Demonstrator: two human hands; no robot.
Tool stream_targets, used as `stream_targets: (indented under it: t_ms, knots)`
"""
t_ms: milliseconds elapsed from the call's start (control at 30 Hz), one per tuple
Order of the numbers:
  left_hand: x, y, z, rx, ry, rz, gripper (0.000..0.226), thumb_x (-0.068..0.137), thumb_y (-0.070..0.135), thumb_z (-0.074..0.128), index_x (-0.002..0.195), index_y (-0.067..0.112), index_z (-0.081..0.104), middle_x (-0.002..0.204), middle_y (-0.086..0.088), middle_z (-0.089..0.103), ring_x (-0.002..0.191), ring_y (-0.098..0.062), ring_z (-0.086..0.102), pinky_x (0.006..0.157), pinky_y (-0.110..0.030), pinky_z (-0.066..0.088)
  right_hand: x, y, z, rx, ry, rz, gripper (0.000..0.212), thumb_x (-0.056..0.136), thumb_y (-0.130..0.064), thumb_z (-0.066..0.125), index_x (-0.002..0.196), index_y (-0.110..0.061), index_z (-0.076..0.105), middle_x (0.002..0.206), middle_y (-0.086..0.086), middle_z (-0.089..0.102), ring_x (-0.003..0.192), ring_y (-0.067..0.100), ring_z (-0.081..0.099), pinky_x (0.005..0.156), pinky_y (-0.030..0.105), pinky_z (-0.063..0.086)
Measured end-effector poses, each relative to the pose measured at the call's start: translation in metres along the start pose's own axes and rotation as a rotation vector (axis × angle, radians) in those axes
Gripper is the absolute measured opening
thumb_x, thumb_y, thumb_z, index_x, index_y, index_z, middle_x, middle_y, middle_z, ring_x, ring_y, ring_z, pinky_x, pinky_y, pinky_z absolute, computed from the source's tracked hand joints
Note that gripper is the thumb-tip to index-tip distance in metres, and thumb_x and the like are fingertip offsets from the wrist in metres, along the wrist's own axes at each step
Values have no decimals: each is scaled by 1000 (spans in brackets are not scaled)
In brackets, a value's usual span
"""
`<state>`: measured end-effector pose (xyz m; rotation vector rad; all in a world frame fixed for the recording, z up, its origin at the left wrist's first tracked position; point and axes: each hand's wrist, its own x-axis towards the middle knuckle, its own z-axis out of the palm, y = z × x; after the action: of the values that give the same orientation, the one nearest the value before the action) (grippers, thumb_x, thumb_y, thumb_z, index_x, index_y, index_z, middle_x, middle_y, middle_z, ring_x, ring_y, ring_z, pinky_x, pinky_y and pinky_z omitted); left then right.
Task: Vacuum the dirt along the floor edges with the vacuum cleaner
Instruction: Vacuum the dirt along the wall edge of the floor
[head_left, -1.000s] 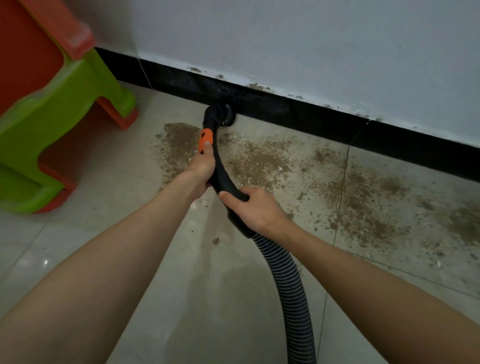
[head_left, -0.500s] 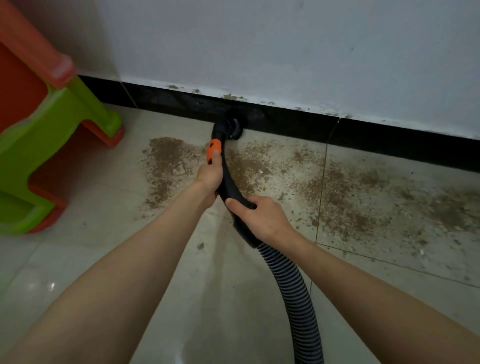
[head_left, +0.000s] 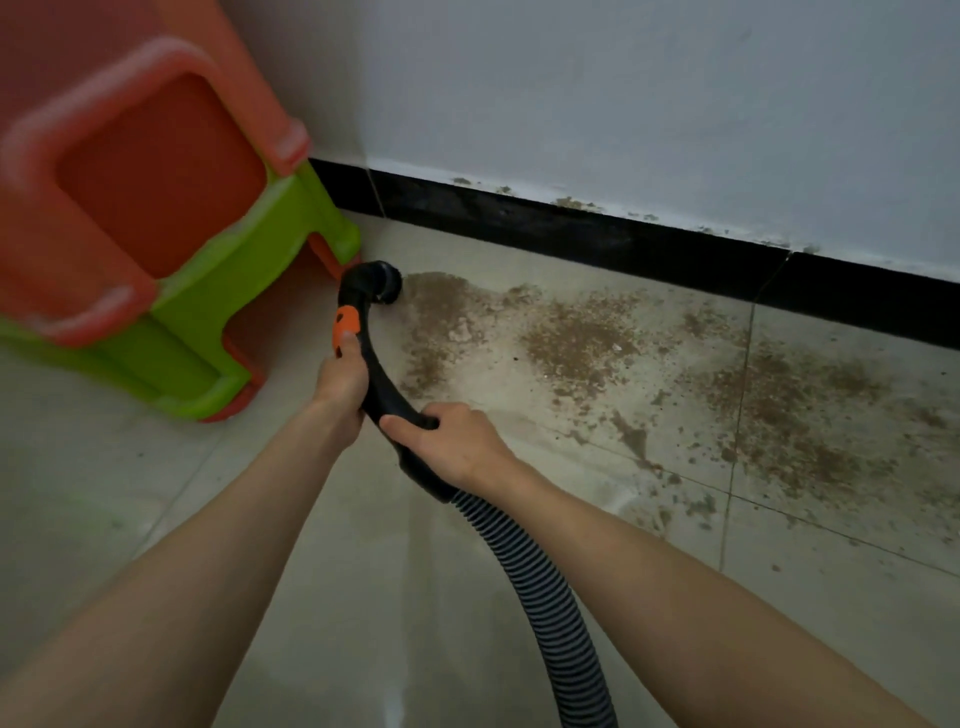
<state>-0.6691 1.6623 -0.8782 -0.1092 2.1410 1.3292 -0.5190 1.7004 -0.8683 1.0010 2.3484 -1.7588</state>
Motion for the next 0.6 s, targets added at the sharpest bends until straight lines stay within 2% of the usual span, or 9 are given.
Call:
stream_targets:
  t_ms: [67, 167, 367, 467, 600]
  knots:
    - [6, -8, -18, -14, 25, -33, 65, 100, 52, 27, 139, 1, 38, 134, -18, 51, 117, -34, 53, 99, -43, 45, 5, -5, 15, -33, -35, 4, 51, 87, -63, 55, 82, -13, 64, 81, 6, 71, 73, 23, 69, 75, 41, 58]
    - [13, -15, -32, -40, 50, -53, 63, 101, 50, 27, 139, 1, 37, 135, -19, 50, 119, -35, 52, 98, -44, 44, 12, -10, 27, -76, -62, 11, 47, 86, -63, 56, 74, -17, 61, 73, 2, 68, 69, 21, 68, 70, 38, 56]
    - [23, -13, -27, -36, 53, -41, 60, 101, 48, 30, 135, 0, 40, 126, -18, 54, 111, -33, 56, 82, -38, 45, 21, -8, 29, -71, -30, 18, 47, 85, -64, 56, 69, -20, 58, 68, 1, 67, 64, 20, 67, 64, 36, 55]
    - [26, -14, -16, -33, 38, -19, 61, 101, 48, 30, 133, -2, 43, 125, -20, 56, 112, -34, 56, 79, -36, 45, 21, -2, 24, -67, 13, 24, 45, 85, -64, 57, 66, -22, 57, 63, -3, 64, 58, 16, 65, 59, 33, 53]
    - [29, -8, -1, -12, 9, 6, 63, 101, 49, 29, 132, -2, 45, 126, -21, 56, 113, -35, 56, 83, -37, 47, 23, 1, 17, -5, 34, 49, 43, 84, -62, 57, 74, -20, 64, 75, 2, 72, 67, 20, 70, 70, 41, 60]
